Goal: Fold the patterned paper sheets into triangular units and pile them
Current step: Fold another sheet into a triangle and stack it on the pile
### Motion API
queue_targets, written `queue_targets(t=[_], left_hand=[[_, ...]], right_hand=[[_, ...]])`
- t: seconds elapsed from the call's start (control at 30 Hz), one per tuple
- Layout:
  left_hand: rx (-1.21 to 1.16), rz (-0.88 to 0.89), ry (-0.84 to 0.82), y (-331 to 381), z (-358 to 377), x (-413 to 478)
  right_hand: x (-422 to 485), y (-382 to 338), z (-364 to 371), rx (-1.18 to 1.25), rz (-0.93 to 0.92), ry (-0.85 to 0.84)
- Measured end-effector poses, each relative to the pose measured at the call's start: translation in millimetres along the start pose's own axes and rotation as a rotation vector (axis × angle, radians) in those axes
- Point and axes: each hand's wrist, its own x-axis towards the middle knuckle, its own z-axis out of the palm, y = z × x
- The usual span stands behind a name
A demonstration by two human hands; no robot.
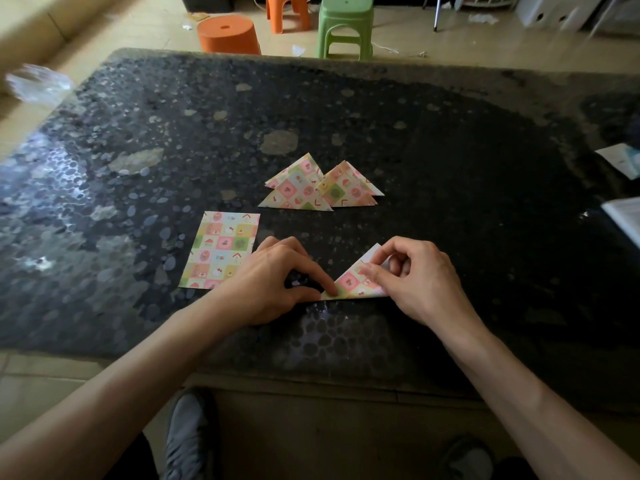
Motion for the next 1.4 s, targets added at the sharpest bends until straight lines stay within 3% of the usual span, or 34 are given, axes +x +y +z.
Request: queue_targets(t=[0.4, 0.73, 1.4], left_hand=[[0.005, 0.054, -0.040, -7, -2, 2], [0.095, 0.141, 0.228, -6, 20, 5], [0.257, 0.089, 0.148, -6, 16, 5]], right_hand=[[0, 0, -1, -0.005, -0.005, -0.006], [1, 1, 0, -0.010, -0.009, 0.008], [-9, -4, 0, -0.077, -0.063, -0.012]])
